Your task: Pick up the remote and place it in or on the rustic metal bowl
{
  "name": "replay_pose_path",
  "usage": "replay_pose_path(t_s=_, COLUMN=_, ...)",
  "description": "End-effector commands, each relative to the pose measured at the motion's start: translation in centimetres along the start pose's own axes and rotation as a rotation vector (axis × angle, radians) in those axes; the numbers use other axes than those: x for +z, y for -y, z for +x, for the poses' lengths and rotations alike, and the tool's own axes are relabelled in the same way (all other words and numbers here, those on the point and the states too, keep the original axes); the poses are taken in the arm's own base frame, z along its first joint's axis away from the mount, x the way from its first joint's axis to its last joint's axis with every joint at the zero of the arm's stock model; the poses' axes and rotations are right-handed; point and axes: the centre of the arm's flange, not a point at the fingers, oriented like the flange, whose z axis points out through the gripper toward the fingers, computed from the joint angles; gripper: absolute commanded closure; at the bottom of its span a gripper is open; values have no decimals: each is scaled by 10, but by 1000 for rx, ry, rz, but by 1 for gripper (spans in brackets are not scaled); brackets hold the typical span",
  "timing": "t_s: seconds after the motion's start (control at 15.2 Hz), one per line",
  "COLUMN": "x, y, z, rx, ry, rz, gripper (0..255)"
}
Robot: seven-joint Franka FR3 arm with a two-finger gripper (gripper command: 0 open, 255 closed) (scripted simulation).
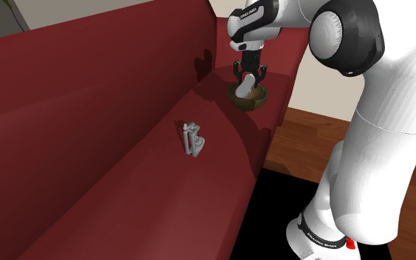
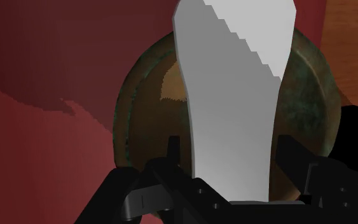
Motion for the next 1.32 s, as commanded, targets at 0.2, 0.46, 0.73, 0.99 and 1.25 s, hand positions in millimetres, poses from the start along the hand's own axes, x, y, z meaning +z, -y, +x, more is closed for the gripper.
replay_pose_path(t_s=0.2, x=6, y=0, z=1, rx=0, ry=0, rz=-1, gripper=255)
replay_pose_path(t_s=0.46, x=6, y=0, z=1, rx=0, ry=0, rz=-1, gripper=0)
replay_pose_path(t_s=0.73, x=6, y=0, z=1, rx=0, ry=0, rz=-1, gripper=0)
replay_pose_path(t_s=0.99, x=-34, y=0, z=1, rx=0, ry=0, rz=-1, gripper=0)
replay_pose_path(t_s=1.25, x=-44, y=0, z=1, rx=0, ry=0, rz=-1, gripper=0)
